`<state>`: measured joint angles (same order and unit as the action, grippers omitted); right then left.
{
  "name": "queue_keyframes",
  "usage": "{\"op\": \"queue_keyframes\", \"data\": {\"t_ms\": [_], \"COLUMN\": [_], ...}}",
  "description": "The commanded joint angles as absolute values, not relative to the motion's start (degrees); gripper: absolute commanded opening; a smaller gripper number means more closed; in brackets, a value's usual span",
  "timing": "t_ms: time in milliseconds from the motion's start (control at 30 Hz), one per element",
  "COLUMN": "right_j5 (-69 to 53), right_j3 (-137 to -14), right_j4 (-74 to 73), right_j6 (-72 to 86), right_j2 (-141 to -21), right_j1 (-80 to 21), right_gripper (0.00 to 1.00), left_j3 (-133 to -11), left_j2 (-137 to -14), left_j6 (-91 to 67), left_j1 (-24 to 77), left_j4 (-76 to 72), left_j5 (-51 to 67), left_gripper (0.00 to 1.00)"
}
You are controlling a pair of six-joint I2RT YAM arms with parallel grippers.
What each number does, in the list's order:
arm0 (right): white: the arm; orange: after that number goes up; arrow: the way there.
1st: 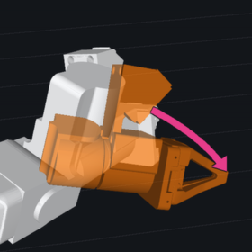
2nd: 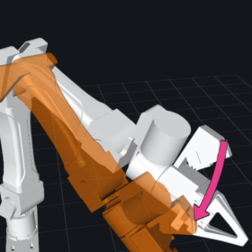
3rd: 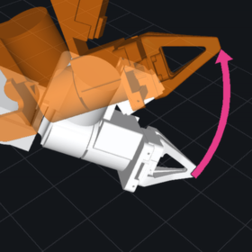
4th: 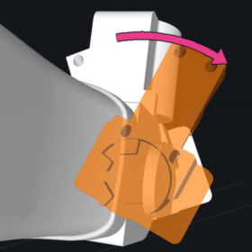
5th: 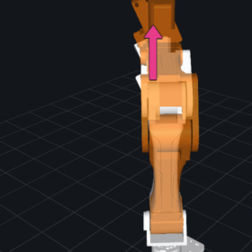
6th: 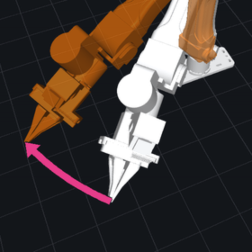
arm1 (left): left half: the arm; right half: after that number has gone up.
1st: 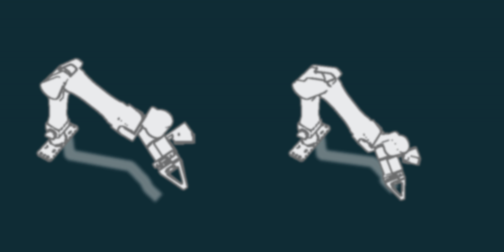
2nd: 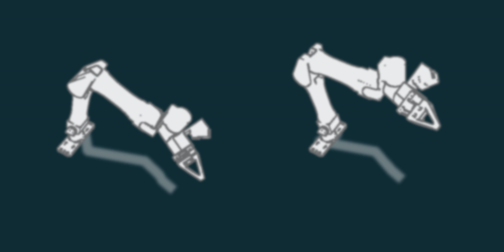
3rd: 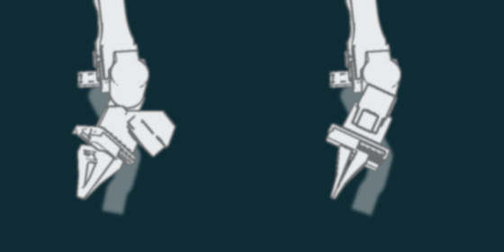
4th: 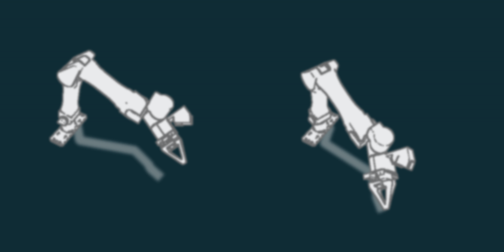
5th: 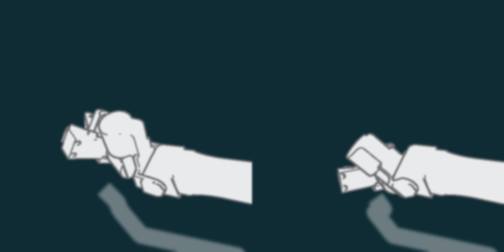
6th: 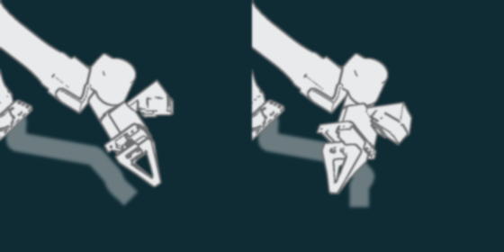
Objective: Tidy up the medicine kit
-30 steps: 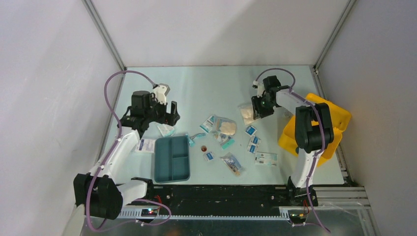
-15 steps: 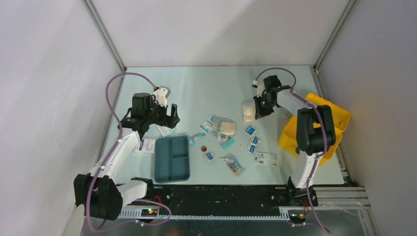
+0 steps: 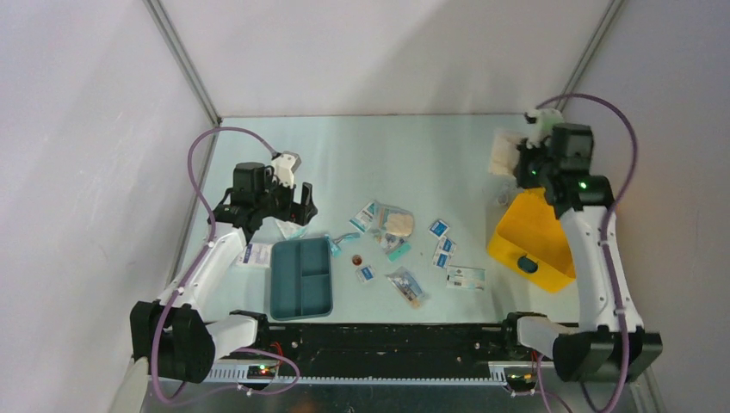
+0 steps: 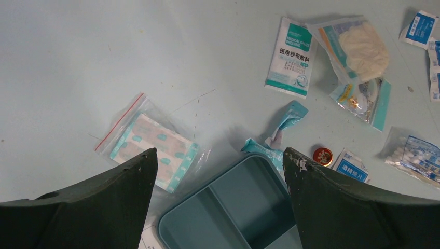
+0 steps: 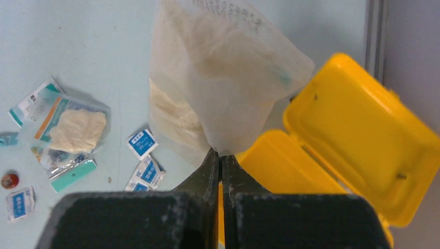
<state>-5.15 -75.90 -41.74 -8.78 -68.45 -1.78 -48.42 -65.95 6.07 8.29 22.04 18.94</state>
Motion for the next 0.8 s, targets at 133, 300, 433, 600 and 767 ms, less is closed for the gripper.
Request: {"op": "queue_keyframes", "data": {"t_ms": [133, 300, 433, 600, 767], "right_j5": [-12.49, -10.30, -8.57, -10.56, -10.48], "right_j3": [-63.16, -60.12, -60.04, -60.05, -59.69], "right_j4": [-55.35, -55.93, -55.89, -55.86, -53.42], "right_j6": [-4.39, -2.33, -1.57, -0.30, 0.94], "right_j2": [-57.38, -52.09, -54.94, -62.72, -69.14], "right_j1": [16.06, 18.15, 18.31, 18.85, 19.18], "right_gripper": [0.00, 0.00, 0.00, 0.00, 0.00], "left_j3": [-50.88, -50.78, -50.58, -50.30, -50.36], "left_j2": [-65.65, -65.63, -65.65, -65.80, -66.47], "left_j6": [6.31, 6.27, 6.49, 7.05, 7.46], "left_j1": [8.72, 8.70, 8.70, 8.72, 8.74], "left_j4": [21.17, 21.14, 21.15, 21.16, 21.10], "left_j5": [21.05, 20.76, 20.37, 19.45, 18.86], "left_gripper": [0.95, 0.95, 0.95, 0.95, 0.95]}}
